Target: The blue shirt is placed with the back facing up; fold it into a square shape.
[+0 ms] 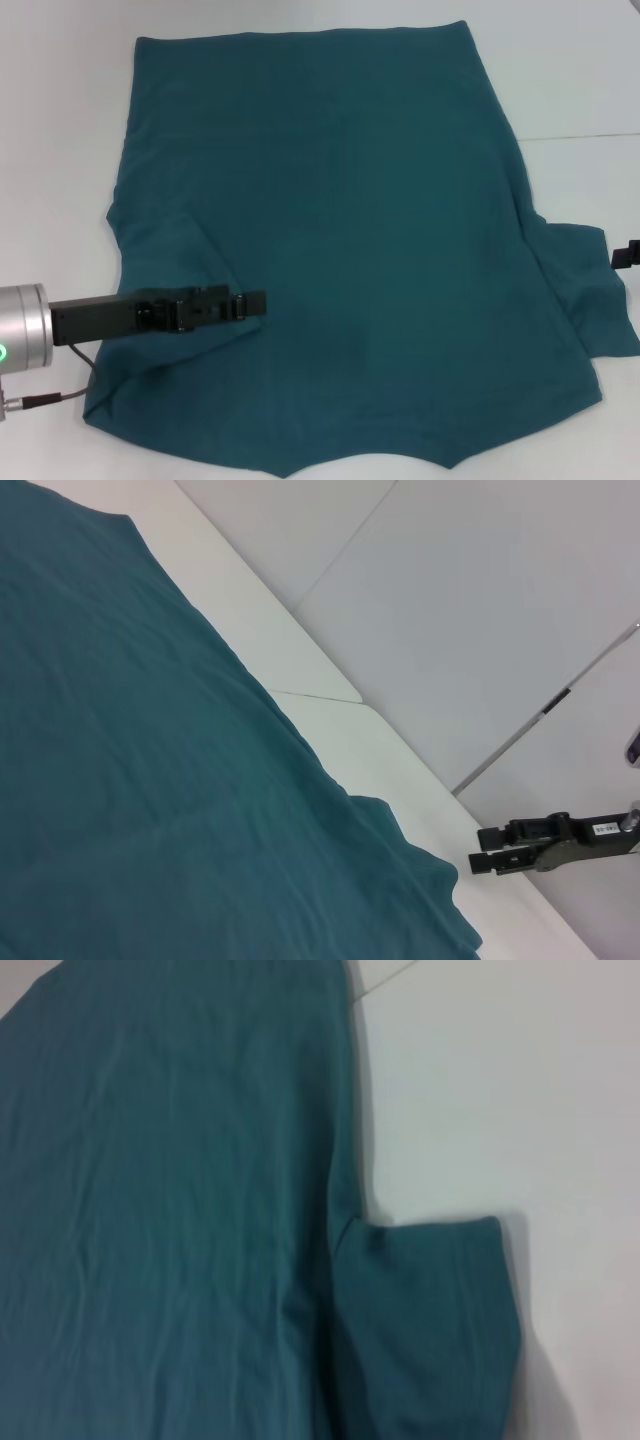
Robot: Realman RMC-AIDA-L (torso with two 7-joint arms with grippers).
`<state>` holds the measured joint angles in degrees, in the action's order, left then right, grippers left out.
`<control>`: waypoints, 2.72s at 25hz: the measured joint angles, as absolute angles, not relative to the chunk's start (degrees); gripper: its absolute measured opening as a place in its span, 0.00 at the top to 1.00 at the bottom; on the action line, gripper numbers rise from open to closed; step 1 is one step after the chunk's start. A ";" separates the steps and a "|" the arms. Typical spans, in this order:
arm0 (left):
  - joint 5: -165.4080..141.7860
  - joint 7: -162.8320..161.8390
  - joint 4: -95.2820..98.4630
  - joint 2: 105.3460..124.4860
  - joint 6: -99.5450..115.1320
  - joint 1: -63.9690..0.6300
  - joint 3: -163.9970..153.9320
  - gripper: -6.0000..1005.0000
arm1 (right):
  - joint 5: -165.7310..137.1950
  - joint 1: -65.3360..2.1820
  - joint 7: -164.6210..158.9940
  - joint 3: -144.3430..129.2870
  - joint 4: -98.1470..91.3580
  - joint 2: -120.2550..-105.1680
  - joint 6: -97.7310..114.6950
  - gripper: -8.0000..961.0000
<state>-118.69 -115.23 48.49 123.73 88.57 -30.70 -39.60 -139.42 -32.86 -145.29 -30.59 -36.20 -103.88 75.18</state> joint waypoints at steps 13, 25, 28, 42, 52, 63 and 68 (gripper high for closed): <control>-118.63 -115.23 47.21 123.76 87.26 -30.94 -39.66 0.14 | -139.48 -35.24 -145.12 -31.36 -30.77 -106.01 67.28 0.08; -118.65 -115.23 47.11 123.69 87.16 -30.94 -39.43 0.14 | -139.50 -37.40 -145.53 -32.74 -29.39 -107.42 65.10 0.09; -118.66 -115.23 47.10 123.57 87.16 -30.94 -39.35 0.14 | -138.69 -37.06 -146.11 -32.13 -29.99 -107.42 66.46 0.10; -118.66 -115.22 47.11 123.57 86.87 -30.94 -39.29 0.14 | -137.55 -36.21 -146.45 -33.20 -31.09 -106.97 67.38 0.48; -118.63 -115.22 47.11 123.58 86.83 -30.80 -39.28 0.14 | -142.13 -37.22 -146.46 -33.42 -31.19 -106.90 67.15 0.82; -118.31 -115.22 46.00 123.32 86.83 -30.67 -39.23 0.14 | -147.29 -37.30 -148.06 -33.40 -35.11 -106.65 66.52 0.97; -118.22 -115.23 45.97 123.31 86.74 -30.63 -39.20 0.14 | -149.75 -37.33 -149.56 -33.30 -38.49 -105.76 67.91 0.96</control>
